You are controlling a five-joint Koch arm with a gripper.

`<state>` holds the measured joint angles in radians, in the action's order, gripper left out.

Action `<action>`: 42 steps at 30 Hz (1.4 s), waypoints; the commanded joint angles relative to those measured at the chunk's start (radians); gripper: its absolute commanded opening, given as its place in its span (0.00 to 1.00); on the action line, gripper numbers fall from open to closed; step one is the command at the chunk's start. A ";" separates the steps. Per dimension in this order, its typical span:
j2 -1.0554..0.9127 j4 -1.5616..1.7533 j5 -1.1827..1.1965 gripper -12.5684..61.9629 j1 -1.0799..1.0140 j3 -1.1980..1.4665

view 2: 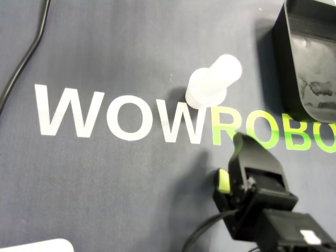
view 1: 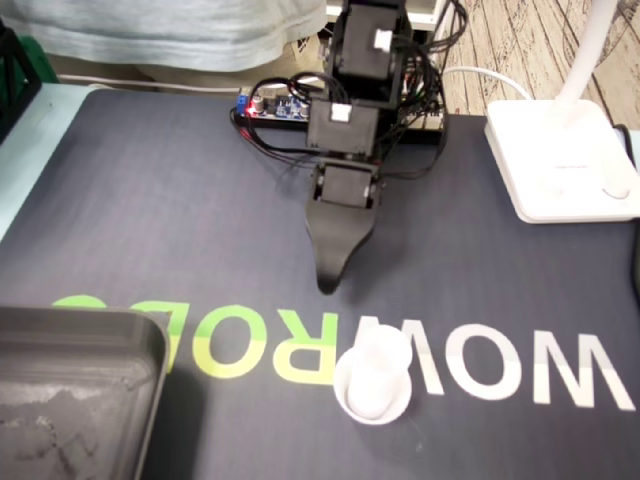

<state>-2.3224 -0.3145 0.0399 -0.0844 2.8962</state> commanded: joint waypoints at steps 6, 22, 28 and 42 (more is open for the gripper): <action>-0.078 0.100 -0.037 0.62 -0.011 0.091; -0.078 0.304 -0.132 0.62 0.005 0.207; -0.078 0.304 -0.132 0.62 0.003 0.207; -0.077 0.304 -0.132 0.62 0.005 0.207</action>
<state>-2.3224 -0.0291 -0.0890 -0.0813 3.0618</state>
